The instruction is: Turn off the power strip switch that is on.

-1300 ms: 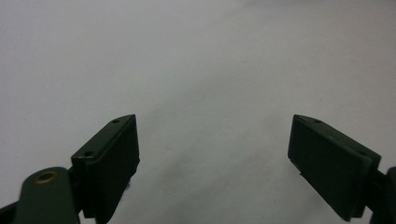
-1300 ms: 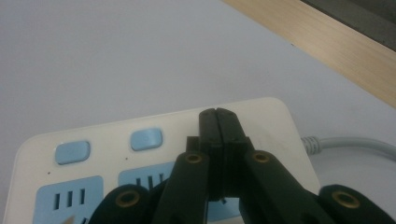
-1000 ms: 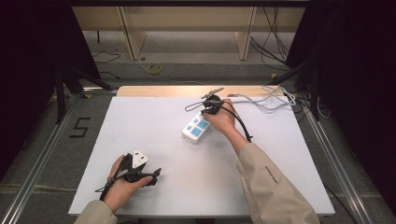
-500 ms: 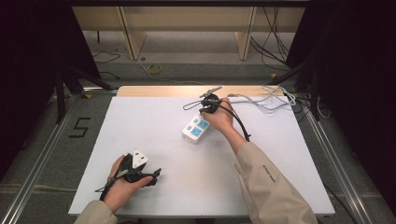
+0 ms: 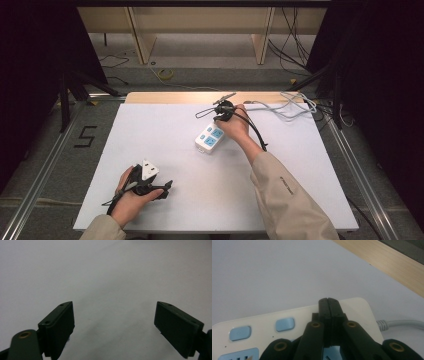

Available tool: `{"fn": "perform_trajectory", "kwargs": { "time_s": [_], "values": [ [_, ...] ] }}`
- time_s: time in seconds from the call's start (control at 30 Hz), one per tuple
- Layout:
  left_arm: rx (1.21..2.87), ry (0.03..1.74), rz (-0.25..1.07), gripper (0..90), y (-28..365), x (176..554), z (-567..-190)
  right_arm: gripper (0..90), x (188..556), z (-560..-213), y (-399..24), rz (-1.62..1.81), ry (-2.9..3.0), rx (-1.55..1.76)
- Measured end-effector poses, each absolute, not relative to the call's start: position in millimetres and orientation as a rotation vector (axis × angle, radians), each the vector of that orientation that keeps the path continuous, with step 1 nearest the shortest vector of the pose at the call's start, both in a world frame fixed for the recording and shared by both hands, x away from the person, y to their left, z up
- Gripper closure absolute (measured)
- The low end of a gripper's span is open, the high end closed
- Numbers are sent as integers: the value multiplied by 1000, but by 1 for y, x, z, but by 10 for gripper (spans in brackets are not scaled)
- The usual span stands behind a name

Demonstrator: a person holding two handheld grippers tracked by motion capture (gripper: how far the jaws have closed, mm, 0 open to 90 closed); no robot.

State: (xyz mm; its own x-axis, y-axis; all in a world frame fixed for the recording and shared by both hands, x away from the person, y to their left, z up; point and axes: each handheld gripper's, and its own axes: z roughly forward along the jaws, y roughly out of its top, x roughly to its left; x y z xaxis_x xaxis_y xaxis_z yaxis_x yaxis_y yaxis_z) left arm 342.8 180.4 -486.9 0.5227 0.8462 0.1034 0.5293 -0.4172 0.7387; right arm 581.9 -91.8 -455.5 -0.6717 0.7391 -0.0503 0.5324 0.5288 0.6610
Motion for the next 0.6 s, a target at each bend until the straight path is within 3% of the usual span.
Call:
{"fn": "perform_trajectory", "kwargs": {
  "time_s": [0.6],
  "values": [
    [2108, 1113, 624, 164, 180, 343, -487, 900, 582, -455, -90, 876, 2448, 1061]
  ]
}}
